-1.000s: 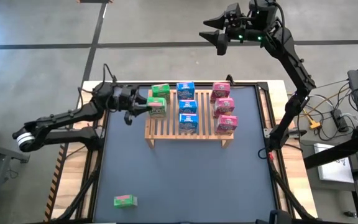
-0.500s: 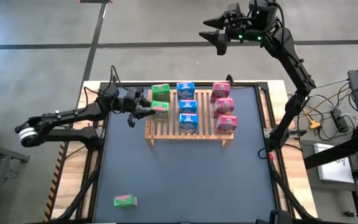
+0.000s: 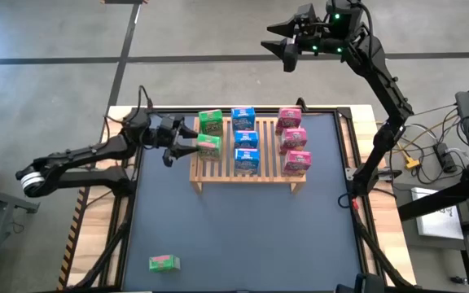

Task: Stack cereal on shelf
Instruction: Put the top green cereal box on the shelf, then put the green cereal box on the shelf

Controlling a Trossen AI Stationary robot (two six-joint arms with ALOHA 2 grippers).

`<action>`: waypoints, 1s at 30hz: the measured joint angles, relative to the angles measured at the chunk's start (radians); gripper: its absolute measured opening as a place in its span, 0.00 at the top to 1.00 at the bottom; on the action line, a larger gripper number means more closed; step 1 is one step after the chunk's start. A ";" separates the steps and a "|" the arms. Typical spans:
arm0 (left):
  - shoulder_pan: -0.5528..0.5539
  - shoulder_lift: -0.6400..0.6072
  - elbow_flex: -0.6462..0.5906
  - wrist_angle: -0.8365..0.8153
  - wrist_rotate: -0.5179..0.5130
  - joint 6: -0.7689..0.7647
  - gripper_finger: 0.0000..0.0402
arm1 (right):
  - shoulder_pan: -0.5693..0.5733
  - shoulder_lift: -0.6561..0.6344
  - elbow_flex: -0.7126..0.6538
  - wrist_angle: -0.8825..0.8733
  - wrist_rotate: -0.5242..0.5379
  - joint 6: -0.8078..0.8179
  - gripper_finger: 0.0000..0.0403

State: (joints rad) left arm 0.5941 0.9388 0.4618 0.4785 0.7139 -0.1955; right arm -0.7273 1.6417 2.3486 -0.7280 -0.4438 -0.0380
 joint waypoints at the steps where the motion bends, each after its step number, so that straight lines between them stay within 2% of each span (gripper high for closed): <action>1: 0.000 -0.020 0.000 -0.029 -0.002 0.004 0.42 | 0.000 0.000 0.000 0.000 0.000 0.000 0.31; 6: 0.000 -0.137 0.005 -0.194 -0.052 0.051 0.41 | 0.000 0.000 0.000 0.000 0.000 0.000 0.31; 9: 0.000 -0.209 0.042 -0.359 -0.064 0.080 0.41 | 0.000 0.000 0.000 0.000 0.000 -0.004 0.31; 15: -0.036 -0.333 0.213 -0.856 -0.076 0.172 0.41 | 0.000 0.000 0.000 0.000 0.000 -0.006 0.31; 20: -0.118 -0.380 0.385 -1.261 -0.105 0.202 0.41 | 0.000 0.000 0.000 0.000 0.000 0.001 0.31; 23: -0.201 -0.397 0.452 -1.392 -0.124 0.127 0.41 | 0.000 0.000 0.000 0.000 0.000 0.000 0.31; 25: -0.288 -0.400 0.479 -1.412 -0.163 0.044 0.41 | 0.000 0.000 -0.001 0.000 0.000 -0.009 0.31; 30: -0.603 -0.341 0.507 -1.395 -0.380 -0.109 0.43 | 0.000 0.000 -0.002 -0.006 -0.009 -0.032 0.31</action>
State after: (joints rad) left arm -0.0086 0.5975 0.9693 -0.9167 0.3335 -0.3047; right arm -0.7273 1.6421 2.3466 -0.7338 -0.4525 -0.0701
